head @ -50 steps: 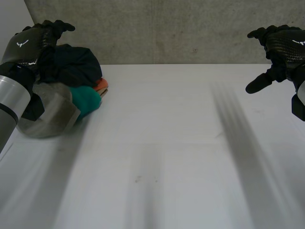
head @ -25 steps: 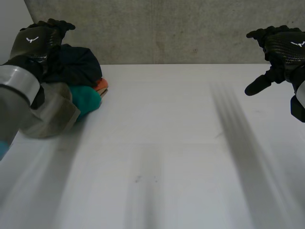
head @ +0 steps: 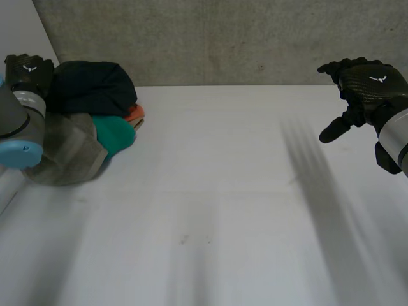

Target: Fold the laundry.

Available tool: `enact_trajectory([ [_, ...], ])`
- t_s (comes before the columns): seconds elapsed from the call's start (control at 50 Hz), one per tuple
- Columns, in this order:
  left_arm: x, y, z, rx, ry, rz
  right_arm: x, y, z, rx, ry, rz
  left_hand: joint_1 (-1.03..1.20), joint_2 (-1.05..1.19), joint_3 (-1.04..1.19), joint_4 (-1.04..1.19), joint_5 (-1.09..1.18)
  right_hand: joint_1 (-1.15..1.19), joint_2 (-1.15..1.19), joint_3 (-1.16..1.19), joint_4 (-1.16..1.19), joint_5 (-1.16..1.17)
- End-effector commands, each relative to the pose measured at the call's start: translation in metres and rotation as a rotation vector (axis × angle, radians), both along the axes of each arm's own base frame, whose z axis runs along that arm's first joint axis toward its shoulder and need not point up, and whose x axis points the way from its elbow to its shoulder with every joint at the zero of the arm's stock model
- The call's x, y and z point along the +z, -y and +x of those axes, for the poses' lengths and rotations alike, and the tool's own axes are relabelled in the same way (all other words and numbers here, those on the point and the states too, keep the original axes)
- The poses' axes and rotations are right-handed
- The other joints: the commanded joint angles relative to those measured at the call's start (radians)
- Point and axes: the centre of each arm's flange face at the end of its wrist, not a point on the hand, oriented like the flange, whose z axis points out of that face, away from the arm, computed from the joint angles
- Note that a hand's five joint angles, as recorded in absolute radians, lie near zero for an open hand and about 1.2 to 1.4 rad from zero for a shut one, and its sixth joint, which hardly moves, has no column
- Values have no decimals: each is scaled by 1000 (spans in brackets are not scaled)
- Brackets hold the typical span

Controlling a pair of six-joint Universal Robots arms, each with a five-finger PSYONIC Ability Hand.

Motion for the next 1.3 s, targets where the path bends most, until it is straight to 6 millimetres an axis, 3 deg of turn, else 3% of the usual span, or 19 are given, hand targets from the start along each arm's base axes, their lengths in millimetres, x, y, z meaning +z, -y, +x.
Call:
enact_trajectory([
  [0.02, 60, -39, -44, -121, -48, -114, 1, 2, 0, 2, -23, -11, 276, 212, 238, 206, 245, -48, -28, -31, -30, -47],
  [0.12, 98, -89, -83, -264, -137, -166, 3, 3, 0, 0, -20, -19, 276, 212, 238, 206, 245, -48, -28, -31, -30, -47],
  [0.14, 110, -111, -101, -347, -185, -176, 5, 3, 0, -2, -18, -25, 276, 212, 238, 206, 245, -48, -28, -31, -30, -47],
  [0.2, 115, -144, -128, -492, -263, -147, 7, 5, -1, -9, -15, -32, 276, 212, 238, 206, 245, -48, -28, -31, -30, -47],
  [0.22, 113, -165, -143, -591, -313, -109, 8, 6, -2, -12, -14, -35, 276, 212, 238, 206, 245, -48, -28, -31, -30, -47],
  [0.28, 103, -194, -164, -733, -366, -35, 11, 7, -3, -13, -12, -44, 276, 212, 238, 206, 245, -48, -28, -31, -30, -47],
  [0.3, 94, -210, -175, -798, -387, 14, 11, 8, -3, -14, -12, -46, 276, 212, 238, 206, 245, -48, -28, -31, -30, -47],
  [0.36, 79, -220, -185, -833, -400, 72, 12, 8, -2, -14, -12, -49, 276, 212, 238, 206, 245, -48, -28, -31, -30, -47],
  [0.46, -16, -220, -211, -815, -308, 309, 9, 10, -2, -14, -17, -43, 276, 212, 238, 206, 245, -48, -28, -31, -30, -47],
  [0.52, -46, -235, -220, -833, -254, 404, 0, 14, -1, -11, -35, -20, 276, 212, 238, 206, 245, -48, -28, -31, -30, -47],
  [0.54, -51, -242, -222, -843, -236, 436, -2, 15, -1, -11, -41, -16, 73, 9, 35, 3, 42, -48, -28, -31, -30, -47],
  [0.6, -49, -251, -221, -851, -229, 466, -11, 18, 1, -6, -75, 3, -541, -605, -579, -611, -572, -48, -28, -31, -30, -47],
  [0.64, -21, -257, -218, -859, -241, 412, -15, 19, 3, 2, -94, 10, -798, -862, -835, -867, -829, -48, -28, -31, -30, -47],
  [0.7, 17, -266, -206, -864, -264, 333, -22, 19, 5, 23, -134, 20, -878, -942, -915, -947, -909, -48, -28, -31, -30, -47],
  [0.82, 41, -280, -174, -797, -280, 276, -33, 14, 10, 59, -243, 43, -881, -945, -918, -950, -912, -48, -28, -31, -30, -47],
  [0.96, 19, -266, -127, -562, -266, 315, -54, -21, 31, 219, -405, 158, -875, -939, -912, -944, -906, -48, -28, -31, -30, -47],
  [1.04, -8, -258, -116, -519, -166, 345, -71, -46, 45, 313, -437, 209, -872, -936, -909, -941, -903, -32, -13, -16, -15, -31],
  [1.12, -46, -226, -96, -444, -5, 388, -93, -65, 56, 366, -433, 181, -869, -933, -906, -939, -900, 18, 38, 35, 36, 19],
  [1.3, -84, -206, -103, -564, 94, 464, -128, -99, 83, 451, -399, -8, -857, -921, -895, -927, -888, 12, 32, 29, 30, 14],
])
